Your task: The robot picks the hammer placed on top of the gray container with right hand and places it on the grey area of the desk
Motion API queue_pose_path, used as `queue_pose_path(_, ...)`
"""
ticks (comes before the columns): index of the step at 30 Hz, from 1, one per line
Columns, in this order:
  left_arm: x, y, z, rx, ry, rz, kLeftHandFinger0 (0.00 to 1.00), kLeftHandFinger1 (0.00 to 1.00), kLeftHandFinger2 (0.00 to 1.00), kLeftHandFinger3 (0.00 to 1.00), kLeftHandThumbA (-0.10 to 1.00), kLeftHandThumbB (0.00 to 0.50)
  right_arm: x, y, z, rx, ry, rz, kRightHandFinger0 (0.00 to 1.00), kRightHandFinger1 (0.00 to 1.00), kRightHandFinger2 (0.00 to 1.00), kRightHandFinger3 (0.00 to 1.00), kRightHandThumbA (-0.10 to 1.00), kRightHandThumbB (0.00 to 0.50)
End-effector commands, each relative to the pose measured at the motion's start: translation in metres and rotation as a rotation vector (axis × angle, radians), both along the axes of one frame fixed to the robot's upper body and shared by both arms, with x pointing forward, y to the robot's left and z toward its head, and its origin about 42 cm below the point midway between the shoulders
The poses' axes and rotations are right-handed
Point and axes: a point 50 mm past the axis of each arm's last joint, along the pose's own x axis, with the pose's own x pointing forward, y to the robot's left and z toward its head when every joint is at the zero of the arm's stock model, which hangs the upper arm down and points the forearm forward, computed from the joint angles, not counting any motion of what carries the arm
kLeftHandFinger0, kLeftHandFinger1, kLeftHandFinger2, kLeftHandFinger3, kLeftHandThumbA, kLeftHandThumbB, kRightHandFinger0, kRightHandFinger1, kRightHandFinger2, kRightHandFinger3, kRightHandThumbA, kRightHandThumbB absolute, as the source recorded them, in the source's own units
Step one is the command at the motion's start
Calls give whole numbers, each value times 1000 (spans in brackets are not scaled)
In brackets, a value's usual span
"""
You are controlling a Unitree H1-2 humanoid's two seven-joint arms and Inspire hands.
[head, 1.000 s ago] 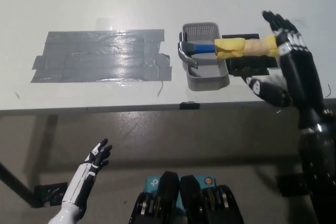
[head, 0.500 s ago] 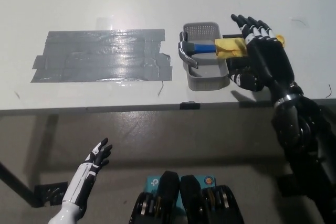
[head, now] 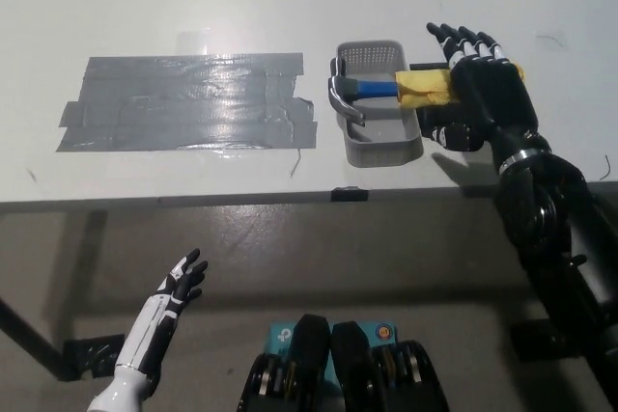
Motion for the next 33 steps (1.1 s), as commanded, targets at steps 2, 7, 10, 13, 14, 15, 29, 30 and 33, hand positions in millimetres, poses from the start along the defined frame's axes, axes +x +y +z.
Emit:
queue_pose_path(2, 4, 0, 14, 13, -63, -40, 1000, 1000, 1000, 1000, 1000, 151, 11, -1, 34, -30, -86, -15, 1000, 1000, 1000, 1000, 956, 336)
queue_pose_path(7, 5, -1, 16, 12, -69, -40, 1000, 1000, 1000, 1000, 1000, 143, 19, -3, 31, -39, -69, -20, 1000, 1000, 1000, 1000, 947, 340)
queue_pose_path(10, 6, -1, 16, 11, -69, -42, 1000, 1000, 1000, 1000, 1000, 150, 22, -2, 30, -44, -55, -27, 1000, 1000, 1000, 1000, 945, 340)
queue_pose_path(13, 6, -1, 16, 17, -68, -39, 1000, 1000, 1000, 1000, 1000, 157, 28, 2, 28, -72, -53, -31, 1000, 1000, 1000, 1000, 957, 349)
queue_pose_path(14, 5, -1, 16, 16, -65, -37, 1000, 1000, 1000, 1000, 1000, 160, 29, 5, 28, -87, -50, -32, 1000, 1000, 1000, 1000, 956, 344)
queue_pose_path(15, 6, -1, 17, 17, -66, -38, 1000, 1000, 1000, 1000, 1000, 168, 30, 5, 28, -88, -51, -33, 1000, 1000, 1000, 1000, 945, 347)
queue_pose_path(29, 11, -2, 21, 26, -81, -51, 1000, 1000, 1000, 1000, 1000, 144, 45, 34, 47, -112, -62, -25, 1000, 1000, 1000, 1000, 968, 350)
queue_pose_path(30, 11, -2, 22, 25, -83, -52, 1000, 1000, 1000, 1000, 1000, 145, 46, 36, 48, -113, -65, -26, 1000, 1000, 1000, 1000, 968, 352)
queue_pose_path(33, 13, -2, 22, 24, -87, -56, 1000, 1000, 1000, 1000, 1000, 147, 52, 38, 46, -116, -59, -36, 1000, 1000, 1000, 1000, 942, 354)
